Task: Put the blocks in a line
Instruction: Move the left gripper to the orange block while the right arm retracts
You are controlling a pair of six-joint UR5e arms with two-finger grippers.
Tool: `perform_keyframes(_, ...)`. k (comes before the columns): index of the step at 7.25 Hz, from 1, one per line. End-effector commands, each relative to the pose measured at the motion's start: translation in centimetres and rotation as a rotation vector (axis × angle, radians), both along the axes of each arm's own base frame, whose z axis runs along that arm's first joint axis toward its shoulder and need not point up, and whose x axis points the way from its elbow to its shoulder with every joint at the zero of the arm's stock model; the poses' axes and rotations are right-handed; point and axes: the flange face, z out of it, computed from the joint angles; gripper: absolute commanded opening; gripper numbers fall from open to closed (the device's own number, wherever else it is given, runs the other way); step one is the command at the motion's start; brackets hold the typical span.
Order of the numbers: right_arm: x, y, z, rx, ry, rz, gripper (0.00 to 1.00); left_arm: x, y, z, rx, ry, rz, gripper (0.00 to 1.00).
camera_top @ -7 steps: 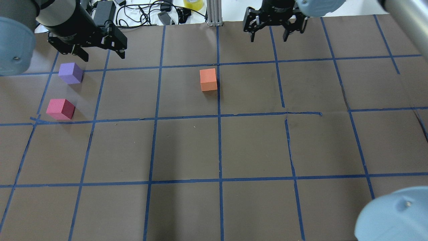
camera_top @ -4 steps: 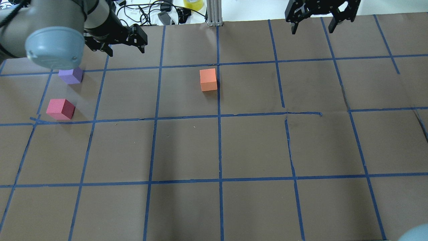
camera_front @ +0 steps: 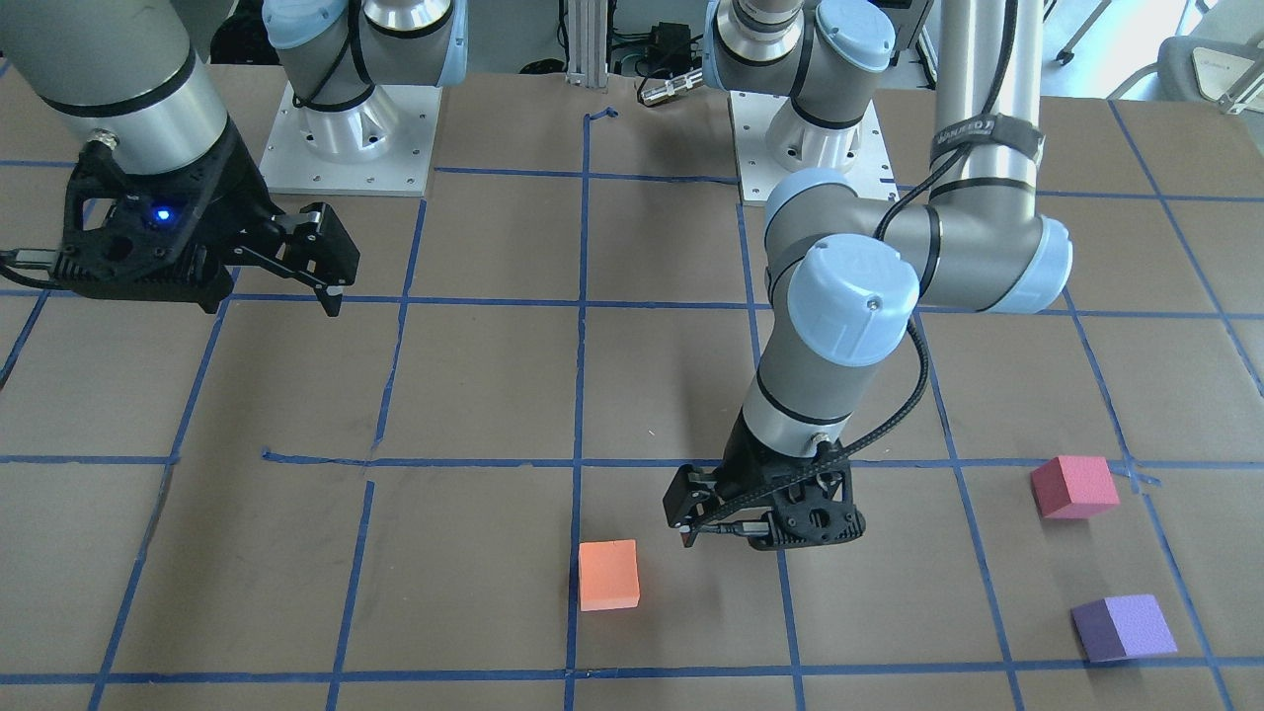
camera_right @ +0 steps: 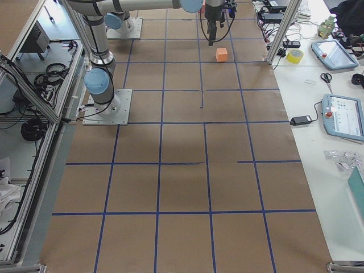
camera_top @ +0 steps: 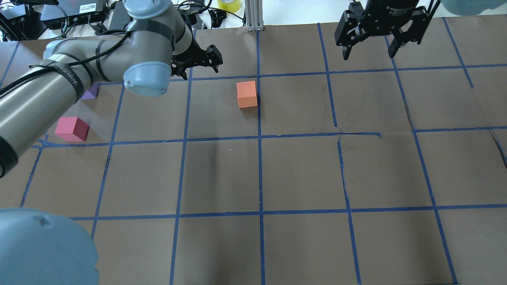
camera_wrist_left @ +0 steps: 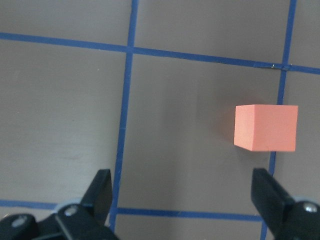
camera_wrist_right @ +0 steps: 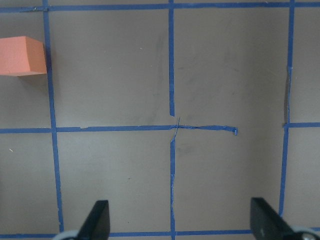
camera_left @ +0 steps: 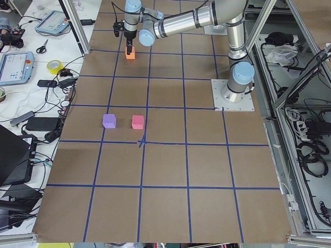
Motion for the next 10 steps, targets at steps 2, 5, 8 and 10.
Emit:
perform_keyframes(2, 1.1, 2.0, 0.6, -0.007, -0.007, 0.012, 1.00, -3.6, -2.4, -3.8, -0.039, 0.101, -0.038, 1.00)
perform_keyframes(5, 0.7, 2.2, 1.2, -0.027, 0.002, 0.005, 1.00, -7.9, -2.2, -7.2, 0.021, 0.114, -0.004, 1.00)
perform_keyframes(8, 0.5, 2.2, 1.3, -0.030, 0.011, 0.016, 1.00, -10.2, -3.0, -10.0, 0.057, 0.109, 0.001, 1.00)
perform_keyframes(10, 0.5, 2.2, 1.3, -0.030, 0.014, 0.017, 1.00, -9.2, -3.2, -12.3, 0.023, -0.113, -0.107, 0.98)
